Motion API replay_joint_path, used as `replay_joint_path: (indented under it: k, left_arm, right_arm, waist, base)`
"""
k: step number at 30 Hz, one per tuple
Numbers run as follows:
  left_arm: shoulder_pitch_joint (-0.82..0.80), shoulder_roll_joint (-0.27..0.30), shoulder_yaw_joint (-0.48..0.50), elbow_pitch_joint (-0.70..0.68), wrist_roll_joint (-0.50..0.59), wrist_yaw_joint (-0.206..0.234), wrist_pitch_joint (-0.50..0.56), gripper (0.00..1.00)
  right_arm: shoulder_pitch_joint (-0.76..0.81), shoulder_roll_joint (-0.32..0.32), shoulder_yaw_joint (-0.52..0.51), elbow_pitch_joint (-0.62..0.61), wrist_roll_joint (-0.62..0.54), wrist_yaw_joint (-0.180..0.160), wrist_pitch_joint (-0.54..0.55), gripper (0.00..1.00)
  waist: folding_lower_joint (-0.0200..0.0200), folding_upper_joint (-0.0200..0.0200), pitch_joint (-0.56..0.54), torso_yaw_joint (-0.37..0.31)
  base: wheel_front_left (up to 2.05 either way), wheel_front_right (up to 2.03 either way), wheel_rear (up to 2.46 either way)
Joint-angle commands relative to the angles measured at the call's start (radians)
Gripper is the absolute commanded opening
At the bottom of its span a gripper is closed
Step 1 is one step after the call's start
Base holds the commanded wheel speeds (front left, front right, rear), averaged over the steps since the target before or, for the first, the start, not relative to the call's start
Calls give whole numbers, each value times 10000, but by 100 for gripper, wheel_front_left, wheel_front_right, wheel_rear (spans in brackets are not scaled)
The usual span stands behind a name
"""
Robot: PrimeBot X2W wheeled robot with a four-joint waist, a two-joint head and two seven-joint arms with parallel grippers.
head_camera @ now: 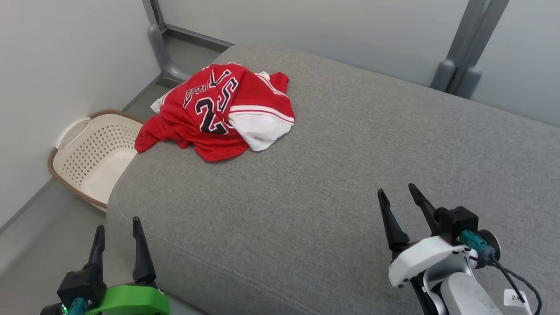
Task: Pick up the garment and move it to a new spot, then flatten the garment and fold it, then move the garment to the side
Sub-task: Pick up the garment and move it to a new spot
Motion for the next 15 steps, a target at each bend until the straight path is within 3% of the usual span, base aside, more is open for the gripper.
replay_joint_path:
  k: [1,8,15]
  left_arm:
    - [171,33,50,-76,-35,88,-10,100]
    - [223,34,68,-178,-142,168,-10,100]
    - [-676,36,-203,676,-391,-246,-10,100]
  right_arm:
    - [-134,-49,33,81,-3,3,-45,100]
    - [-314,-49,121,336,-19,5,-144,100]
    - [-146,-49,-76,341,-68,3,-209,100]
  waist:
    - [0,0,192,161]
    - [0,0,242,155]
    - [0,0,215,85]
  base:
    - [0,0,0]
    - [0,0,0]
    - [0,0,0]
